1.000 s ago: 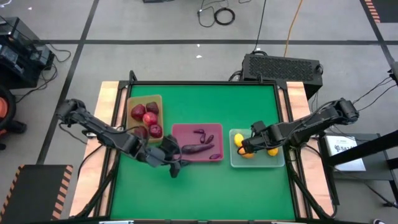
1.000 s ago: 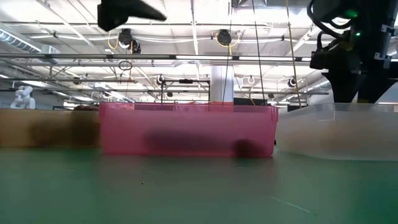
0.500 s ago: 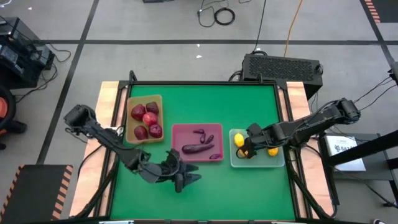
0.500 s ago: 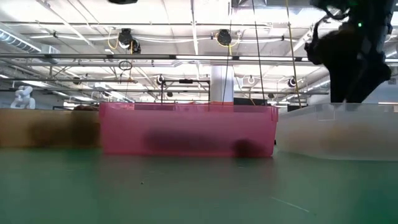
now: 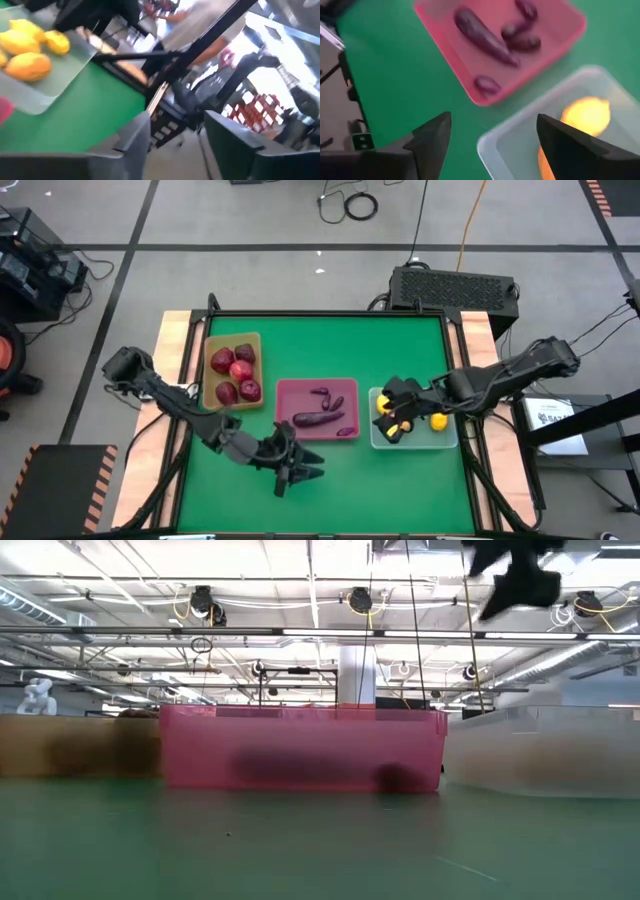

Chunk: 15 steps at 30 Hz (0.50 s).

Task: Sort produce into baskets
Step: Return to Home Position

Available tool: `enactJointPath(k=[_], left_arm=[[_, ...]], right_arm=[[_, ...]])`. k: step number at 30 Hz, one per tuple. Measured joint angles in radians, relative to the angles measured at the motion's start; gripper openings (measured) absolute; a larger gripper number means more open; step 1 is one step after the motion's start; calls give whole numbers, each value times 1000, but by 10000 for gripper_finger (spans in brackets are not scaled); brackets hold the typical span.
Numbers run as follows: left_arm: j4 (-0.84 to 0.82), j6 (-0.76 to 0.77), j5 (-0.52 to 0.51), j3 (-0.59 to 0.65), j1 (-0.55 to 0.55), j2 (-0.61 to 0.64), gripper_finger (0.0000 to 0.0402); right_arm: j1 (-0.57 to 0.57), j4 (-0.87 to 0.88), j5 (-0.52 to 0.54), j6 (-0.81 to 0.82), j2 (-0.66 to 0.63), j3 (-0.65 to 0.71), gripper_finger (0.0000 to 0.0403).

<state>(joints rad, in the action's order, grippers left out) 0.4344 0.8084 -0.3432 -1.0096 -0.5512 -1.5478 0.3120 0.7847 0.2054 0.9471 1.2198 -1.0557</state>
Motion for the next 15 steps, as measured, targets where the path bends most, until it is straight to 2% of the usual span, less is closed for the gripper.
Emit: enactJointPath(k=[4, 10, 15], left_arm=[[-175, -21, 113, 0, 61, 78, 124], [-483, -155, 255, 0, 133, 241, 14], [-756, -292, 234, 0, 157, 424, 14]], right_arm=[[0, 23, 59, -64, 0, -99, 275], [-14, 36, 135, -193, -1, -198, 256], [-51, 44, 140, -233, -16, -204, 212]])
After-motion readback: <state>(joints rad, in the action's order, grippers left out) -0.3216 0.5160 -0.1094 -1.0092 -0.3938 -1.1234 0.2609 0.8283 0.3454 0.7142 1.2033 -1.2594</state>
